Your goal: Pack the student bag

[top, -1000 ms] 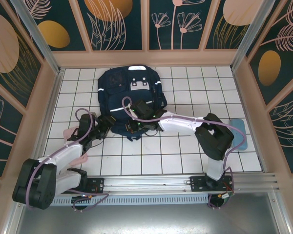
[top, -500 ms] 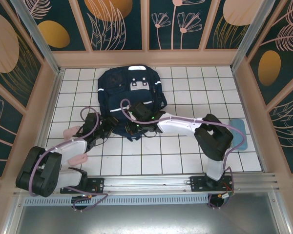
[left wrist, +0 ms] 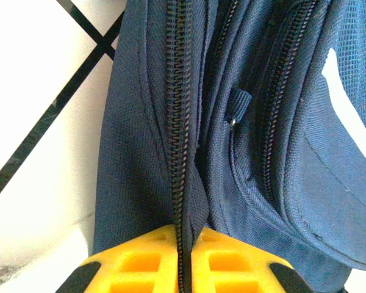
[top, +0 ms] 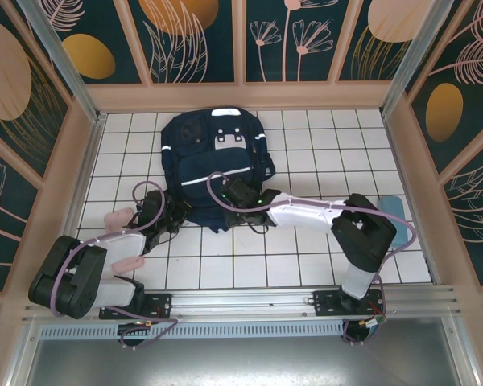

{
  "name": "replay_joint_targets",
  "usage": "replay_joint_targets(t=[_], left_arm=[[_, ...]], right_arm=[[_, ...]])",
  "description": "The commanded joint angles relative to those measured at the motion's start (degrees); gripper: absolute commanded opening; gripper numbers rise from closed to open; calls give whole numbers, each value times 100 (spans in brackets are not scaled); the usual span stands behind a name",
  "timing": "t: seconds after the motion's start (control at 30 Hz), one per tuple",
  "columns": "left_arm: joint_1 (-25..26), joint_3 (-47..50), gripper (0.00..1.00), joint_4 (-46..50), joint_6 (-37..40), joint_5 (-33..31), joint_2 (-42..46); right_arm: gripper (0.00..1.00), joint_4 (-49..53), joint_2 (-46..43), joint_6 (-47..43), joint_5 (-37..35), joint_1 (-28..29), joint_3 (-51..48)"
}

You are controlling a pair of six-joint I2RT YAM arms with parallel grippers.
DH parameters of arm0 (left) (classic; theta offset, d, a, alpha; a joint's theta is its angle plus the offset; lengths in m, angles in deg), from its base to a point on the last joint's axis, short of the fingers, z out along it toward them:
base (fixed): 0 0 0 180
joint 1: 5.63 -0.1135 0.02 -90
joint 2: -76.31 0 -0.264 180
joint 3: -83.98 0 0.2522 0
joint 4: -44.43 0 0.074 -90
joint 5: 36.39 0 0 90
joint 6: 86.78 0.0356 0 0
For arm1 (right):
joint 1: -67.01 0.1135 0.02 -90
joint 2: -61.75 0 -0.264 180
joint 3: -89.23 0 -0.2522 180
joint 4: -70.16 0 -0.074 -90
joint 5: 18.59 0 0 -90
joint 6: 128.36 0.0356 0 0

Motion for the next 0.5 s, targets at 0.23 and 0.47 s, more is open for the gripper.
replay_joint_targets(t=[0.23,0.47], left_arm=[[-66,25,11,110,180,-525,-153],[-66,-407,12,283,541,-499,-236]], right_arm=[[0,287,-563,-347,-355,-1333,-666],[0,509,-1157,-220,47,-1158,-974]])
